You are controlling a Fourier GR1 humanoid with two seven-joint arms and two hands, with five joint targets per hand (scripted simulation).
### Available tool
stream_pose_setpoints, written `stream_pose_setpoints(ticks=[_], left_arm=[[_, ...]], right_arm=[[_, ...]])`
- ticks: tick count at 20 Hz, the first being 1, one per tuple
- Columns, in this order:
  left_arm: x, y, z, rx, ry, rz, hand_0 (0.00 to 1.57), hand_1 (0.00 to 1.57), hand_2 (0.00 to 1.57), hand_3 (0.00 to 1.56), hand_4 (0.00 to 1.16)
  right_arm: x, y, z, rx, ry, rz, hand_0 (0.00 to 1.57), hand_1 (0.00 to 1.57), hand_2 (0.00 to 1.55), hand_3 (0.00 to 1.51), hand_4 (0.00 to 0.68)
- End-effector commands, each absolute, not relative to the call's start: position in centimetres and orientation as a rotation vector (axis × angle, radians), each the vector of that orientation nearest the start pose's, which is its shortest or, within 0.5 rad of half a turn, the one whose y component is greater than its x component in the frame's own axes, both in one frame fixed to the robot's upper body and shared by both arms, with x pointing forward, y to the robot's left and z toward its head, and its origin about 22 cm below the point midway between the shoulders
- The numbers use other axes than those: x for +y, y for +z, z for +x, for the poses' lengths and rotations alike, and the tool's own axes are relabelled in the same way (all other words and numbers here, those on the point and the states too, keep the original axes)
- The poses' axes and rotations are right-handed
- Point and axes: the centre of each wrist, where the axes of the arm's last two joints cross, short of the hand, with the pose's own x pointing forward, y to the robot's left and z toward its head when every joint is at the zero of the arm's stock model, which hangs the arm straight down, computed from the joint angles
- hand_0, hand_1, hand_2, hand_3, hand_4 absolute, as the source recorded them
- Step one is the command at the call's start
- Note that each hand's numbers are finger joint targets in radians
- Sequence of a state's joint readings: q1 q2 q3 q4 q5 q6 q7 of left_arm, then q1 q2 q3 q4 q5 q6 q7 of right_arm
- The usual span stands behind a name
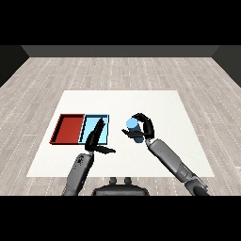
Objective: Pick the blue can and put it in the blue box
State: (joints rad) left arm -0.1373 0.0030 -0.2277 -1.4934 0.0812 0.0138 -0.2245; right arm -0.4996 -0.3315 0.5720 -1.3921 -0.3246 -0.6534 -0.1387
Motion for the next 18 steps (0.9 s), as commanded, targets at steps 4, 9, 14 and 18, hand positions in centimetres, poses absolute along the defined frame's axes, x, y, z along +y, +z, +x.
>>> stream_pose_setpoints(ticks=[4,9,14,18], left_arm=[[12.8,1.2,27.5,-1.752,-0.172,-0.338,0.00,0.00,0.00,0.00,0.00],[13.7,-0.4,27.4,-1.735,-0.188,-0.324,0.00,0.00,0.00,0.00,0.00],[12.1,-1.5,27.4,-1.716,-0.152,-0.342,0.00,0.00,0.00,0.00,0.00],[11.9,-0.9,25.8,-1.706,-0.128,-0.340,0.00,0.00,0.00,0.00,0.00]], right_arm=[[-13.5,6.3,30.8,-1.890,0.188,-0.072,1.46,1.46,1.46,1.40,0.608],[-13.7,8.1,31.0,-1.870,0.194,-0.091,1.49,1.49,1.47,1.40,0.620],[-13.6,8.5,31.2,-1.892,0.225,-0.046,1.49,1.49,1.47,1.40,0.611],[-11.1,6.8,29.6,-1.925,0.212,-0.037,1.49,1.49,1.47,1.40,0.605]])
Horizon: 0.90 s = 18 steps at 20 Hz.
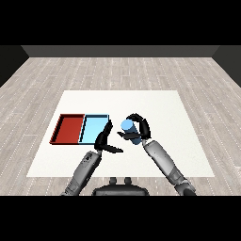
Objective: Pick the blue can and put it in the blue box
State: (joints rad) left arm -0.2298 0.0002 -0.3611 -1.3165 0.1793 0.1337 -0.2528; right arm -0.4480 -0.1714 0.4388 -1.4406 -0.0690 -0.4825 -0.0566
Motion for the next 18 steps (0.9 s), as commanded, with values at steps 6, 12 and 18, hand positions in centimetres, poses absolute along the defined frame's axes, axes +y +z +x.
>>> stream_pose_setpoints(ticks=[6,12,18], left_arm=[[11.6,-0.9,28.1,-1.647,-0.141,-0.350,0.00,0.00,0.00,0.00,0.00],[9.9,-1.8,28.7,-1.671,-0.117,-0.332,0.00,0.00,0.00,0.00,0.00],[10.9,-3.1,28.8,-1.684,-0.139,-0.350,0.00,0.00,0.00,0.00,0.00]], right_arm=[[-8.8,7.9,31.1,-1.910,0.196,0.016,1.49,1.49,1.46,1.40,0.616],[-10.3,6.8,31.0,-1.924,0.249,0.000,1.47,1.47,1.46,1.39,0.611],[-10.1,7.3,29.5,-1.935,0.254,0.049,1.48,1.48,1.47,1.41,0.610]])
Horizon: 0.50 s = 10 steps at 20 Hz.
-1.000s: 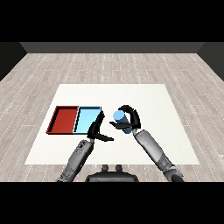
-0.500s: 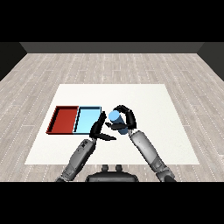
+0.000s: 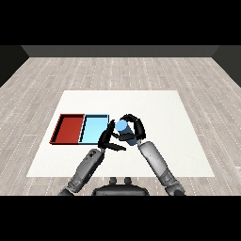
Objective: Pick the blue can and put it in the blue box
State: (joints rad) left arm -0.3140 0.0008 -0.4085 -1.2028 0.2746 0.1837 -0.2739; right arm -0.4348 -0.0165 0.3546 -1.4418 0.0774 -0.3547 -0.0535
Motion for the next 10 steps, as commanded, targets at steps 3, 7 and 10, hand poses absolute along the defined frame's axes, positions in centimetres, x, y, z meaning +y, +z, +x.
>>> stream_pose_setpoints(ticks=[3,7,10], left_arm=[[9.3,-0.7,29.4,-1.680,-0.125,-0.360,0.00,0.00,0.00,0.00,0.00],[9.6,-1.6,29.0,-1.685,-0.127,-0.380,0.00,0.00,0.00,0.00,0.00],[8.7,-1.8,29.3,-1.679,-0.143,-0.395,0.00,0.00,0.00,0.00,0.00]], right_arm=[[-8.5,7.3,30.4,-1.940,0.246,0.046,1.46,1.46,1.45,1.40,0.605],[-8.0,8.2,30.0,-1.912,0.178,0.097,1.47,1.47,1.46,1.39,0.619],[-7.5,7.7,29.7,-1.911,0.165,0.109,1.45,1.45,1.45,1.38,0.602]])
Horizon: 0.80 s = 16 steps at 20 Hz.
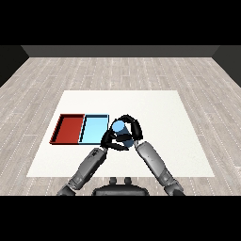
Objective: Pick the blue can and put it in the blue box
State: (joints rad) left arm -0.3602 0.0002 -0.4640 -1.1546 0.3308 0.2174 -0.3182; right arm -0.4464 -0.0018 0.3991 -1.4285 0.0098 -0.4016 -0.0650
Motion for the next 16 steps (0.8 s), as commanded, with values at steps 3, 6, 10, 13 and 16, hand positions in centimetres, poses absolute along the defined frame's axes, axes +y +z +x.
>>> stream_pose_setpoints(ticks=[3,6,10,13,16], left_arm=[[8.8,-0.8,30.4,-1.685,-0.135,-0.402,0.00,0.00,0.00,0.00,0.00],[6.8,-1.3,29.1,-1.705,-0.122,-0.452,0.00,0.00,0.00,0.00,0.00],[7.1,-2.0,29.8,-1.641,-0.141,-0.302,0.00,0.00,0.00,0.00,0.42],[6.7,-0.1,29.3,-1.650,-0.142,-0.307,0.00,0.00,0.00,0.00,0.53],[6.1,-2.4,29.8,-1.628,-0.053,-0.281,0.43,0.43,0.62,0.50,0.57]], right_arm=[[-8.3,7.1,29.8,-1.914,0.141,0.136,1.46,1.46,1.45,1.39,0.597],[-7.1,7.0,31.5,-1.895,0.146,0.148,1.45,1.45,1.45,1.39,0.602],[-6.5,6.7,29.3,-1.888,0.111,0.210,1.48,1.48,1.46,1.39,0.593],[-6.6,4.3,28.4,-1.887,0.066,0.239,1.48,1.48,1.47,1.40,0.600],[-6.4,5.6,28.8,-1.899,0.055,0.270,1.47,1.47,1.46,1.39,0.607]])
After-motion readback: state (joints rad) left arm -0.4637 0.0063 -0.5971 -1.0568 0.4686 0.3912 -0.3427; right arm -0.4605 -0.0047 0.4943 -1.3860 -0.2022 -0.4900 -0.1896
